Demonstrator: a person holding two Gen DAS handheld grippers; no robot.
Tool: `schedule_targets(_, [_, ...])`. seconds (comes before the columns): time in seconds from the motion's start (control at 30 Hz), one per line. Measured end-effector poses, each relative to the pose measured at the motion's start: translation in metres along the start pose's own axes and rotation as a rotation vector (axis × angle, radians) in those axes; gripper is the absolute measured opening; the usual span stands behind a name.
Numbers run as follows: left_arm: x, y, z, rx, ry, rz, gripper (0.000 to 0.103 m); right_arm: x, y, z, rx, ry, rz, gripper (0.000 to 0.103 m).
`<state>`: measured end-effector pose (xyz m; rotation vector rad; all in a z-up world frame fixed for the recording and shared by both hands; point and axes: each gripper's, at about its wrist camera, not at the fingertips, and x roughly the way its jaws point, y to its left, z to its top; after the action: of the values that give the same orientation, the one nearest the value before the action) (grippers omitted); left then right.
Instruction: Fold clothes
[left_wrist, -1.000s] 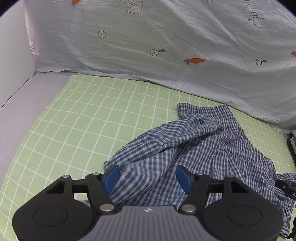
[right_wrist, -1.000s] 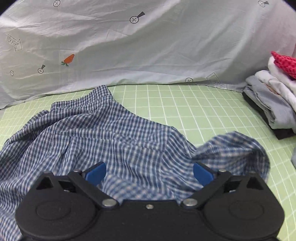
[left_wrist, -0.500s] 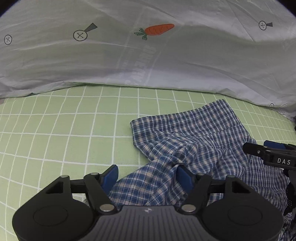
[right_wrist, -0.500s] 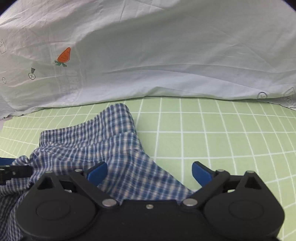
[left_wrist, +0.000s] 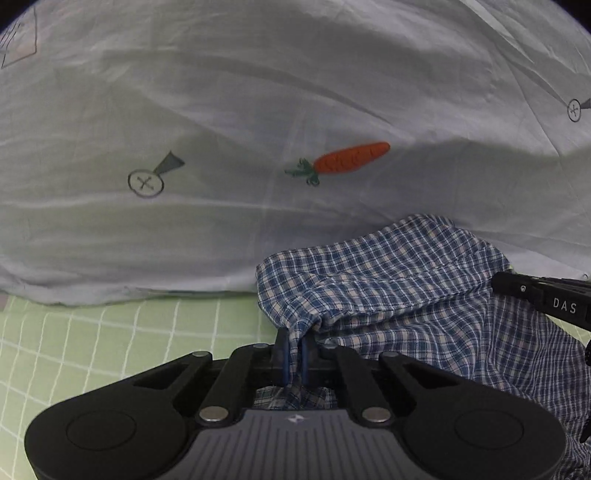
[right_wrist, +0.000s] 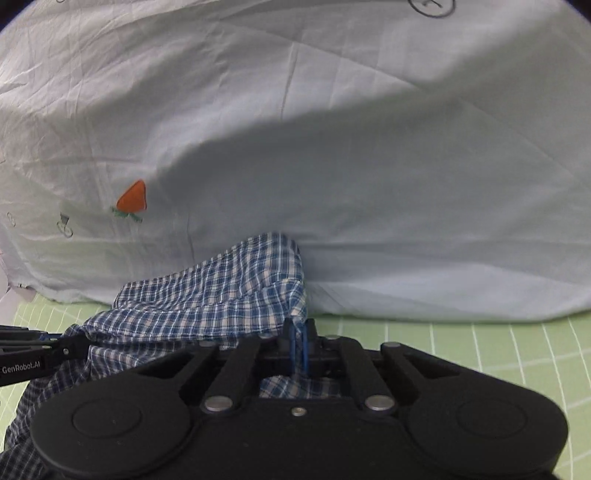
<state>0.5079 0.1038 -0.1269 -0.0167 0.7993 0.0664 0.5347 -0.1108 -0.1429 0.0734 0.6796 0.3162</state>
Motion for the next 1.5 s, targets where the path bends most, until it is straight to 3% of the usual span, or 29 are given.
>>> schedule_targets(0.07, [0.017, 0.000, 0.013, -0.006, 0.017, 0.035, 0.012, 0.016, 0.007, 0.011, -0.016, -0.016, -0.031, 0.005])
schedule_targets(0.17, [0.016, 0.002, 0.016, -0.029, 0.022, 0.042, 0.025, 0.030, 0.012, 0.015, -0.039, 0.043, -0.093, 0.024])
schedule_targets(0.2, [0.008, 0.004, 0.013, -0.039, 0.013, 0.032, 0.038, 0.030, 0.013, 0.015, -0.040, 0.047, -0.107, 0.037])
schedule_targets(0.23, [-0.001, 0.006, 0.009, -0.049, 0.006, 0.022, 0.047, 0.017, 0.010, 0.011, -0.024, 0.022, -0.107, 0.056])
schedule_targets(0.27, [-0.011, 0.009, 0.003, -0.058, 0.003, 0.008, 0.061, 0.001, 0.006, 0.005, 0.000, 0.002, -0.110, 0.063])
schedule_targets(0.3, [-0.021, 0.011, -0.003, -0.063, 0.001, -0.008, 0.066, -0.015, 0.002, -0.001, 0.024, -0.019, -0.113, 0.070])
schedule_targets(0.43, [-0.069, 0.010, -0.037, -0.092, 0.033, -0.023, 0.079, -0.088, -0.014, -0.042, 0.080, -0.059, -0.183, 0.080])
schedule_targets(0.53, [-0.097, 0.006, -0.069, -0.083, 0.078, -0.025, 0.079, -0.140, -0.031, -0.081, 0.115, -0.049, -0.269, 0.086])
schedule_targets(0.83, [-0.167, -0.038, -0.189, -0.038, 0.279, -0.053, 0.079, -0.262, -0.091, -0.196, 0.257, 0.142, -0.522, 0.088])
schedule_targets(0.97, [-0.194, -0.063, -0.227, 0.012, 0.318, -0.057, 0.079, -0.302, -0.111, -0.235, 0.308, 0.180, -0.600, 0.088])
schedule_targets(1.17, [-0.227, -0.102, -0.251, 0.031, 0.314, -0.035, 0.079, -0.324, -0.140, -0.258, 0.364, 0.195, -0.531, 0.077])
schedule_targets(1.37, [-0.238, -0.138, -0.263, -0.059, 0.307, 0.003, 0.080, -0.331, -0.169, -0.265, 0.305, 0.249, -0.379, 0.039])
schedule_targets(1.43, [-0.236, -0.148, -0.265, -0.060, 0.324, 0.030, 0.080, -0.332, -0.179, -0.263, 0.283, 0.262, -0.339, 0.007])
schedule_targets(1.5, [-0.237, -0.158, -0.267, -0.061, 0.331, 0.038, 0.080, -0.333, -0.191, -0.260, 0.271, 0.272, -0.308, 0.005])
